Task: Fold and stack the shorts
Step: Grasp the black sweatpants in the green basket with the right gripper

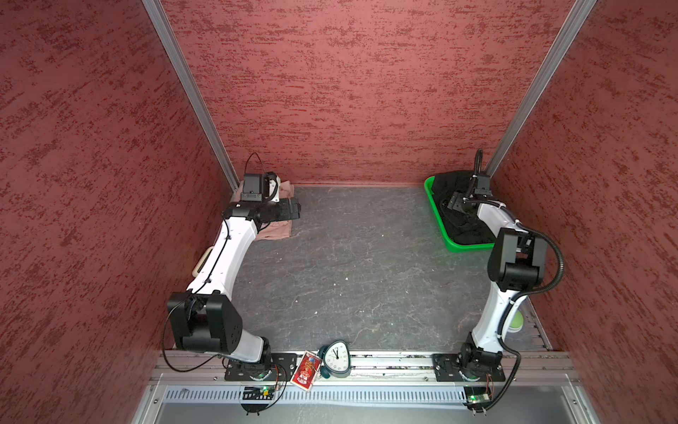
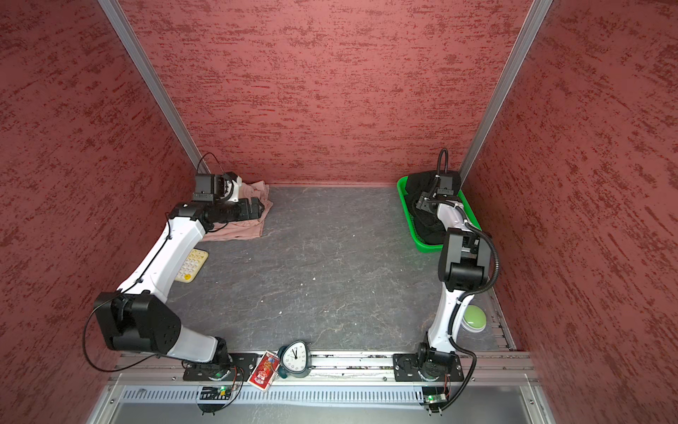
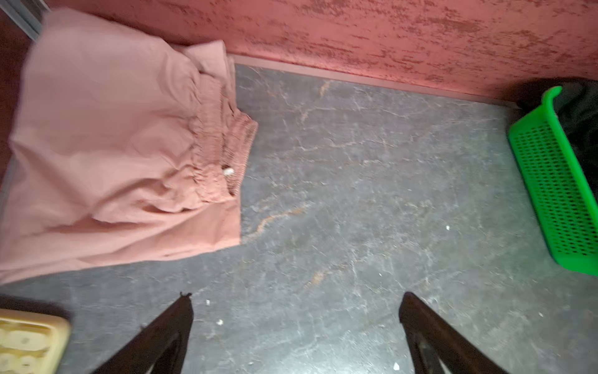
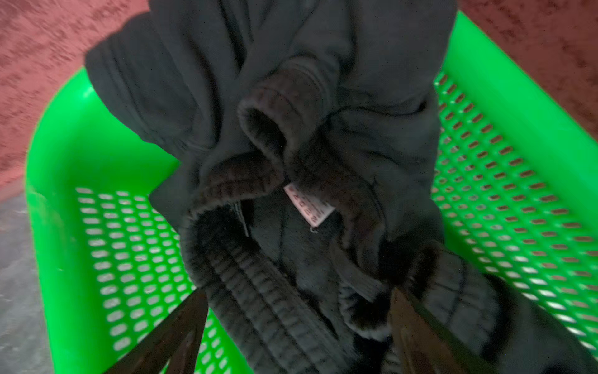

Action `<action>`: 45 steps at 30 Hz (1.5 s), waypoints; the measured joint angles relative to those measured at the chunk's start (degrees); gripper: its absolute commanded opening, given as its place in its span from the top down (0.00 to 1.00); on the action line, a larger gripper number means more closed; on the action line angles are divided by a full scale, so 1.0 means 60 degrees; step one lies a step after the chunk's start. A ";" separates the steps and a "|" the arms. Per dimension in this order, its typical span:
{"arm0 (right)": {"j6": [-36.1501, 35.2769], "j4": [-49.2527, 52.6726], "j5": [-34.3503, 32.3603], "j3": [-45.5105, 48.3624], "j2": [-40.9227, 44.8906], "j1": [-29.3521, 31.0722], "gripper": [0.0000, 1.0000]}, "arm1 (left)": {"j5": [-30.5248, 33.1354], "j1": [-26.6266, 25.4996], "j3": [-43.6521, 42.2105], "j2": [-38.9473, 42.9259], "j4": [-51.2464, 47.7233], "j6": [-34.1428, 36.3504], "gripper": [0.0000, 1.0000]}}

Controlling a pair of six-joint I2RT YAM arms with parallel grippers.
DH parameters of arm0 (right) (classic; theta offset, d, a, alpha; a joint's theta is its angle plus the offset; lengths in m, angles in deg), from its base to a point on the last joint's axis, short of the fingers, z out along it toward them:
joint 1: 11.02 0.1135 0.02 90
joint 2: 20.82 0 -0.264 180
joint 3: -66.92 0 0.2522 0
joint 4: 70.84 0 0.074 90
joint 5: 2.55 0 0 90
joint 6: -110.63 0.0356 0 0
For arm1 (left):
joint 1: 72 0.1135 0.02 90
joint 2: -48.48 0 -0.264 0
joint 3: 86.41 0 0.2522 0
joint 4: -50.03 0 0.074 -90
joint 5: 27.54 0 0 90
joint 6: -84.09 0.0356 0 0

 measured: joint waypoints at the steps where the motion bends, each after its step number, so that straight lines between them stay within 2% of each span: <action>1: -0.0062 0.0062 -0.0073 0.0000 0.0000 0.0000 0.10 | -0.0157 -0.0044 -0.0375 0.0200 0.0095 -0.0102 0.01; 6: -0.0364 0.0452 -0.0113 -0.0022 0.0000 0.0000 0.09 | -0.0790 -0.0430 -0.1698 0.1264 0.0576 -0.0477 0.01; 13: -0.1027 0.1016 0.0091 -0.0441 -0.0080 -0.0011 0.07 | -0.1264 -0.0477 -0.1749 0.1687 0.0896 -0.0801 0.01; 19: -0.1162 0.1162 0.0091 -0.1166 -0.1188 -0.0073 0.08 | -0.1293 -0.0477 -0.1723 0.1672 0.0703 -0.0827 0.01; 22: -0.1137 0.1096 0.0091 -0.1282 -0.1749 -0.0106 0.20 | -0.1286 -0.0477 -0.1679 0.1676 0.0572 -0.0827 0.01; 24: -0.1115 0.0994 0.0102 -0.1282 -0.1832 -0.0109 0.45 | -0.1239 -0.0477 -0.1679 0.1694 0.0554 -0.0831 0.01; 26: -0.1053 0.0940 0.0102 -0.1297 -0.1810 -0.0138 0.77 | -0.1180 -0.0474 -0.1683 0.1792 0.0557 -0.0831 0.01; 27: -0.1016 0.0922 0.0113 -0.1304 -0.1810 -0.0157 0.90 | -0.1166 -0.0474 -0.1694 0.1872 0.0568 -0.0831 0.01; 28: -0.0969 0.0900 0.0186 -0.1304 -0.1810 -0.0186 0.98 | -0.1137 -0.0466 -0.1694 0.1974 0.0572 -0.0831 0.01; 33: -0.0725 0.0364 0.0892 -0.0703 -0.1322 -0.0259 1.00 | -0.1115 -0.0455 -0.1694 0.2222 0.0583 -0.0831 0.01; 40: -0.0310 -0.1177 0.1530 0.2157 0.1996 -0.0237 1.00 | -0.1118 -0.0477 -0.1778 0.2157 0.0579 -0.0834 0.01; 45: -0.0160 -0.2299 0.1763 0.3002 0.3883 -0.0237 1.00 | -0.1118 -0.0521 -0.1971 0.2175 0.0608 -0.0834 0.00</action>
